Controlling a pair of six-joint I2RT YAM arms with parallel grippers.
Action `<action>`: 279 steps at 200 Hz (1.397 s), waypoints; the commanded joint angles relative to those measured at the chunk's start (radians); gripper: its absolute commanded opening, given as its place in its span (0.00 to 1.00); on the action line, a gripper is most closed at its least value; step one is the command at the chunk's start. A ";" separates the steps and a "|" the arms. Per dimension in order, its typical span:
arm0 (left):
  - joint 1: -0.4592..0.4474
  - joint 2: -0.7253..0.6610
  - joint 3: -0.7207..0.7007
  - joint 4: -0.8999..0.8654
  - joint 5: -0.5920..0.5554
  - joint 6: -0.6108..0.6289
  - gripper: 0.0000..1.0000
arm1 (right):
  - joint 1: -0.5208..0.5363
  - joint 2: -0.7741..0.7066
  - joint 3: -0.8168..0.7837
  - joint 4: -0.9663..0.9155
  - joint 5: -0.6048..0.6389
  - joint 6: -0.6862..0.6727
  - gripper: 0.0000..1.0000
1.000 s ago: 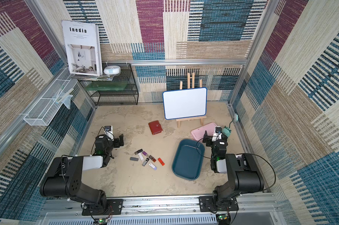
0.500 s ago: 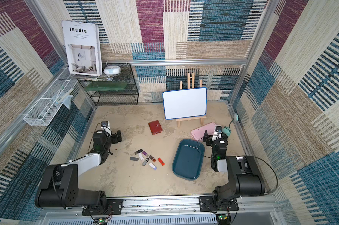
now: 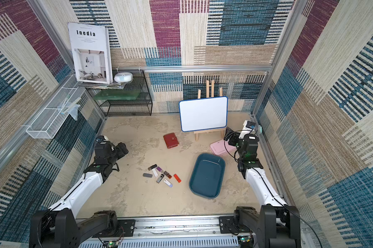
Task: Put the usb flash drive into the storage box
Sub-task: Pick up the USB flash from the center of the board.
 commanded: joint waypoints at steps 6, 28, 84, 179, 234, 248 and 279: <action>-0.038 -0.019 0.055 -0.288 0.213 -0.120 0.79 | 0.116 0.015 0.143 -0.346 -0.197 -0.038 0.91; -0.145 -0.049 0.147 -0.547 0.129 -0.098 0.78 | 0.297 0.066 0.258 -0.567 -0.126 -0.110 0.89; -0.295 -0.209 0.342 -0.884 0.102 0.046 0.81 | 0.659 0.277 0.386 -0.822 -0.031 -0.148 0.76; -0.314 -0.400 0.249 -0.867 0.062 0.083 0.81 | 0.921 0.697 0.562 -0.911 0.122 -0.112 0.61; -0.314 -0.383 0.249 -0.869 0.064 0.084 0.81 | 0.961 0.761 0.585 -0.940 0.202 -0.089 0.57; -0.314 -0.383 0.250 -0.869 0.064 0.083 0.81 | 0.966 0.770 0.581 -0.941 0.203 -0.086 0.54; -0.314 -0.382 0.248 -0.868 0.057 0.081 0.81 | 0.991 0.787 0.573 -0.941 0.211 -0.080 0.50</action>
